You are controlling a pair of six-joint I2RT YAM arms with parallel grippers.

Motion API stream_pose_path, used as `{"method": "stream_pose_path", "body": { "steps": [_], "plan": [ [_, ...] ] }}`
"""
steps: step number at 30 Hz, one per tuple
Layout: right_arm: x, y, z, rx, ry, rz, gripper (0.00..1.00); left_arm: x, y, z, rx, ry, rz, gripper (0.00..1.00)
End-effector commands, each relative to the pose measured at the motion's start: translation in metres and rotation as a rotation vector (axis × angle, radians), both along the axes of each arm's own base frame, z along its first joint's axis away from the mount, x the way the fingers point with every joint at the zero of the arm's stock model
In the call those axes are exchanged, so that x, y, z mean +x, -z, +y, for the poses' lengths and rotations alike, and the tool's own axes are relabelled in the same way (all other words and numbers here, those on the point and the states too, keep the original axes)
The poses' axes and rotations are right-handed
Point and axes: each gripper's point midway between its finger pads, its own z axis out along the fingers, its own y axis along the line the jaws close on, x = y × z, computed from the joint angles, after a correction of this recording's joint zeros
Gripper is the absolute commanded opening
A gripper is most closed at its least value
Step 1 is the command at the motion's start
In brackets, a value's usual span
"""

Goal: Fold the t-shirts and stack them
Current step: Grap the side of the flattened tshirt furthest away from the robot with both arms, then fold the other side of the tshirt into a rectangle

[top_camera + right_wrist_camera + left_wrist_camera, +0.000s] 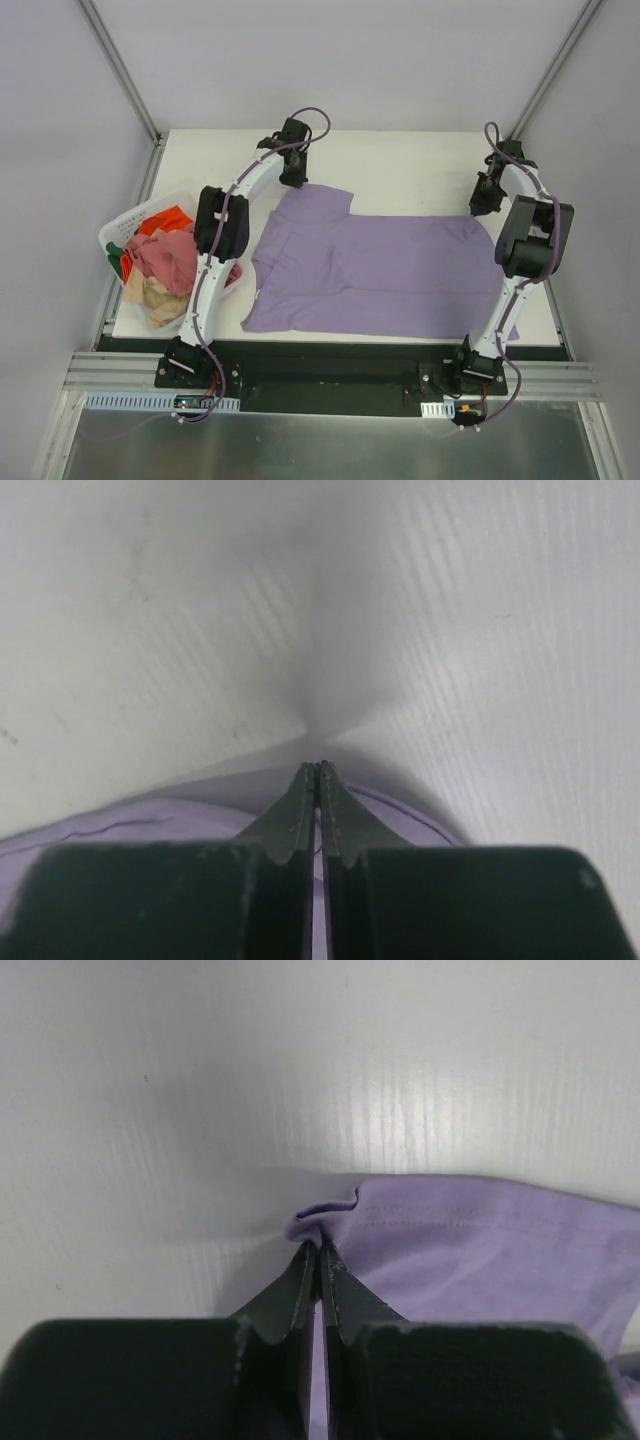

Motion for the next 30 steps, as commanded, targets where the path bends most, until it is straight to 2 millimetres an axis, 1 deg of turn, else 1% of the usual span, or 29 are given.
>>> {"method": "stream_pose_path", "body": {
  "steps": [1, 4, 8, 9, 10, 12, 13, 16, 18, 19, 21, 22, 23, 27, 30],
  "plan": [
    [0.003, -0.059, 0.006, -0.02, -0.029, -0.146, 0.0, 0.001, -0.086, -0.017, -0.047, 0.116, -0.175, 0.0],
    [-0.002, -0.073, 0.013, 0.0, -0.045, -0.185, 0.0, -0.015, -0.095, -0.025, -0.032, 0.166, -0.182, 0.0],
    [-0.012, -0.084, 0.023, 0.036, -0.053, -0.214, 0.01, -0.04, -0.1, -0.032, -0.035, 0.209, -0.177, 0.0],
    [-0.017, -0.084, 0.025, 0.042, -0.052, -0.21, 0.01, -0.05, -0.096, -0.032, -0.03, 0.216, -0.165, 0.0],
    [-0.021, -0.086, 0.027, 0.046, -0.058, -0.215, 0.01, -0.055, -0.098, -0.033, -0.027, 0.22, -0.17, 0.0],
    [-0.032, -0.084, 0.031, 0.057, -0.064, -0.206, 0.01, -0.07, -0.096, -0.03, -0.015, 0.219, -0.174, 0.0],
    [-0.037, -0.086, 0.033, 0.059, -0.07, -0.208, 0.0, -0.078, -0.094, -0.029, -0.016, 0.224, -0.173, 0.0],
    [-0.052, -0.088, 0.034, 0.049, -0.068, -0.205, 0.0, -0.1, -0.099, -0.028, -0.043, 0.216, -0.186, 0.0],
    [-0.064, -0.088, 0.031, 0.024, -0.049, -0.194, 0.01, -0.115, -0.099, -0.025, -0.049, 0.208, -0.196, 0.0],
    [-0.072, -0.087, 0.029, 0.008, -0.042, -0.186, 0.01, -0.122, -0.103, -0.023, -0.054, 0.205, -0.207, 0.0],
    [-0.082, -0.086, 0.021, -0.04, -0.006, -0.179, 0.01, -0.137, -0.107, -0.019, -0.055, 0.19, -0.226, 0.0],
    [-0.088, -0.085, 0.01, -0.101, 0.025, -0.169, 0.01, -0.144, -0.112, -0.015, -0.062, 0.176, -0.241, 0.0],
    [-0.093, -0.085, 0.006, -0.127, 0.035, -0.166, 0.01, -0.15, -0.113, -0.011, -0.064, 0.154, -0.249, 0.0],
    [-0.104, -0.094, -0.004, -0.183, 0.048, -0.174, 0.01, -0.166, -0.123, 0.009, -0.056, 0.071, -0.293, 0.0],
    [-0.108, -0.102, -0.013, -0.225, 0.067, -0.186, 0.0, -0.179, -0.128, 0.017, -0.073, 0.048, -0.303, 0.0]
  ]
}}
